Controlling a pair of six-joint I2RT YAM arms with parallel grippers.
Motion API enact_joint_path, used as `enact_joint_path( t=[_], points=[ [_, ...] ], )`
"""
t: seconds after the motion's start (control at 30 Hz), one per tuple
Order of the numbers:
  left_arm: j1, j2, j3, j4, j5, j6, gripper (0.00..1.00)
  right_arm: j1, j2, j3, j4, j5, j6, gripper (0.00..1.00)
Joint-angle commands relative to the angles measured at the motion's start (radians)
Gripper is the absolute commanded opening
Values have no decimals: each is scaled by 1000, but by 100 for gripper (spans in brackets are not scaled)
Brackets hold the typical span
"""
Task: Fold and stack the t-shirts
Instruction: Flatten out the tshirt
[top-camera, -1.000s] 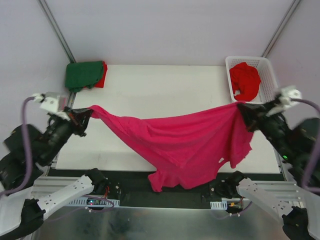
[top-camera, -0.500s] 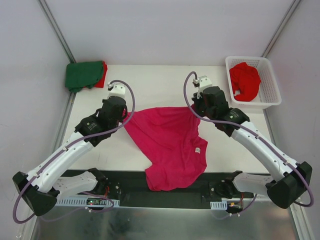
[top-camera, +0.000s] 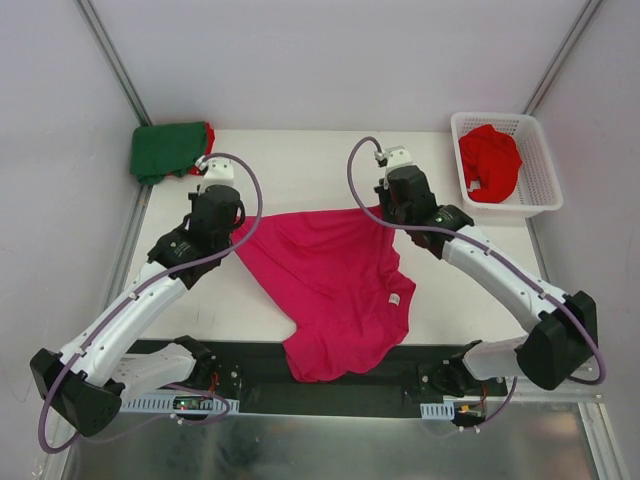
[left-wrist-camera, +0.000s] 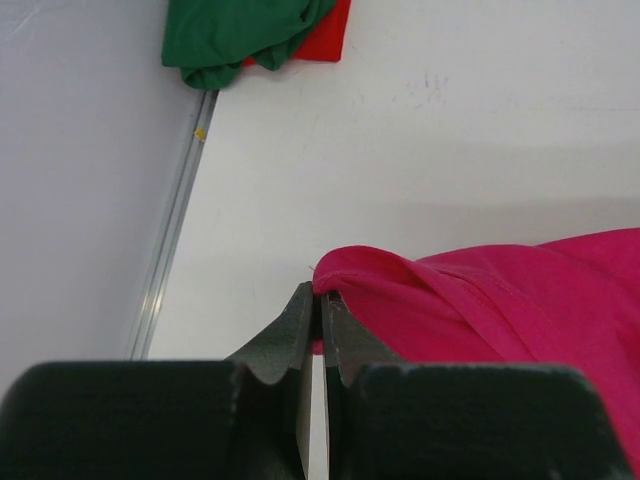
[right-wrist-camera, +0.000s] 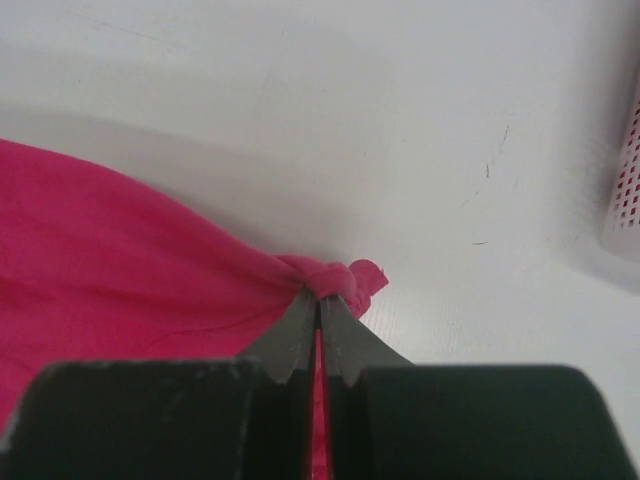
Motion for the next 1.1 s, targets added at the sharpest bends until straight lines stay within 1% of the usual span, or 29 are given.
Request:
enact_joint_path(
  t=[0.0, 0.13, 0.33, 0.53, 0.57, 0.67, 0.7, 0.73, 0.8, 0.87, 0.9, 1.0, 1.07],
  points=[
    [14, -66, -8, 34, -90, 48, 0, -5, 68, 105, 70, 115, 0, 1],
    [14, -103, -14, 18, -131, 54, 0, -1, 163, 183, 75, 146, -3, 1],
    [16, -157, -24, -25, -153, 54, 0, 8, 332, 343, 87, 129, -22, 1],
    [15, -183, -36, -57, -165, 54, 0, 8, 500, 462, 82, 129, -36, 1],
    [16, -187, -34, -66, -168, 54, 0, 8, 517, 488, 79, 128, -40, 3],
    [14, -201, -34, -83, -170, 50, 0, 8, 571, 510, 84, 105, -43, 32],
    [14, -204, -37, -88, -171, 48, 0, 8, 576, 515, 84, 99, -46, 57],
    [14, -207, -39, -89, -171, 47, 0, 8, 582, 513, 86, 98, -45, 67],
    [16, -210, -43, -98, -173, 42, 0, 8, 570, 494, 84, 111, -43, 81],
    [14, -212, -50, -100, -174, 37, 0, 7, 524, 469, 87, 135, -48, 86],
    [14, -210, -54, -103, -173, 36, 0, 5, 504, 431, 87, 157, -46, 89],
    [14, -204, -62, -106, -164, 25, 0, -8, 407, 351, 78, 161, -20, 91],
    [14, -197, -71, -108, -156, 18, 0, -19, 358, 267, 52, 149, 30, 92]
  ],
)
